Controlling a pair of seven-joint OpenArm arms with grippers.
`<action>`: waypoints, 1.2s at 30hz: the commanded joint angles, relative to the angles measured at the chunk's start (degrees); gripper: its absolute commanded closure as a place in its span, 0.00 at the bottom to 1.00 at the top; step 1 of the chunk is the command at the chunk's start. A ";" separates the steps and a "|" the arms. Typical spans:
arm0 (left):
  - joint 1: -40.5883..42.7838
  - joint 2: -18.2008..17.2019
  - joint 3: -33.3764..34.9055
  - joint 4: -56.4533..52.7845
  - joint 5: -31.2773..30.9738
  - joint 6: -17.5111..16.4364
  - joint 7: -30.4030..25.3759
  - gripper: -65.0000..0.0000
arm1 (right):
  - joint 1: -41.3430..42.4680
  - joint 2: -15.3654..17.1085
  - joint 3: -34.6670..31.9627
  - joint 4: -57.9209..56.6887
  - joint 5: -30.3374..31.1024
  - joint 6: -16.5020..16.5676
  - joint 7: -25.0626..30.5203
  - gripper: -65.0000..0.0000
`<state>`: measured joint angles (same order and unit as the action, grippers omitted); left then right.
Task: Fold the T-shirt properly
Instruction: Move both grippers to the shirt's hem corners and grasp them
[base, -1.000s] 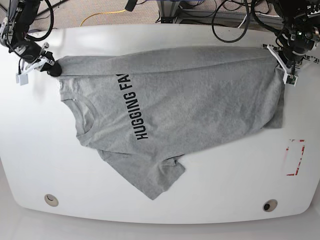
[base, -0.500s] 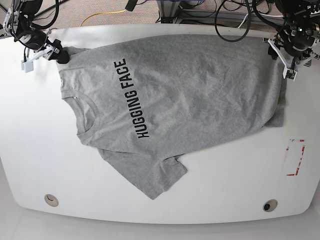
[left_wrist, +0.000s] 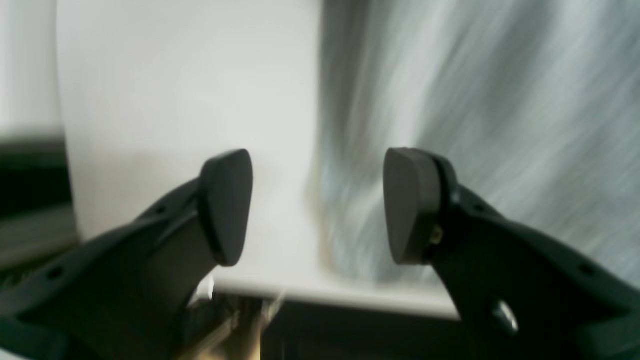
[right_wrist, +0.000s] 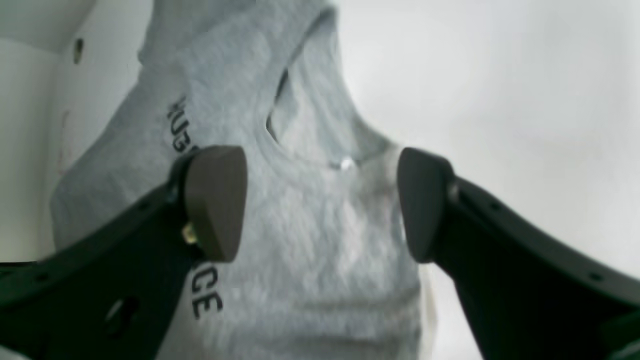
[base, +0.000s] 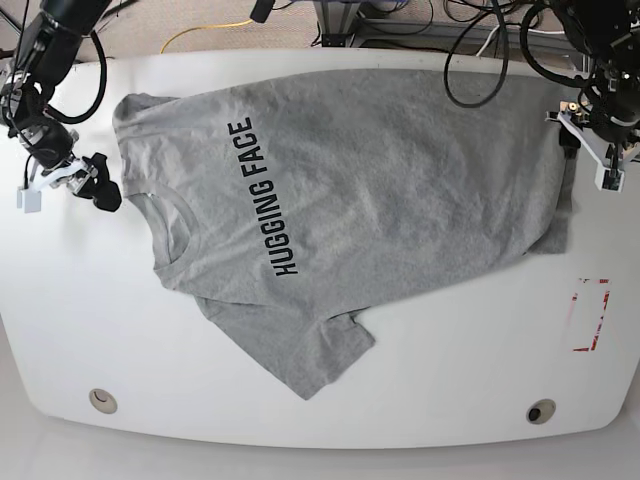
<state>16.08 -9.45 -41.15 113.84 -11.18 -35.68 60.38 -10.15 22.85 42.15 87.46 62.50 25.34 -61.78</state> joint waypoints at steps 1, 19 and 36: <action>-3.81 -0.52 -3.03 0.93 0.41 -0.14 -0.47 0.41 | 7.38 1.46 0.27 -2.05 -4.35 0.37 -0.51 0.31; -17.26 -0.44 -1.80 -1.09 6.74 -0.05 -0.47 0.41 | 37.63 1.37 -22.94 -27.99 -19.64 3.45 6.53 0.31; -16.03 -0.35 -1.01 -1.09 7.97 -0.23 -0.47 0.41 | 53.63 1.28 -52.74 -59.02 -19.73 6.35 33.43 0.31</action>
<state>0.01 -8.97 -42.15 111.79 -2.83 -35.90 60.82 40.60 23.05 -8.60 30.33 42.19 31.16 -32.23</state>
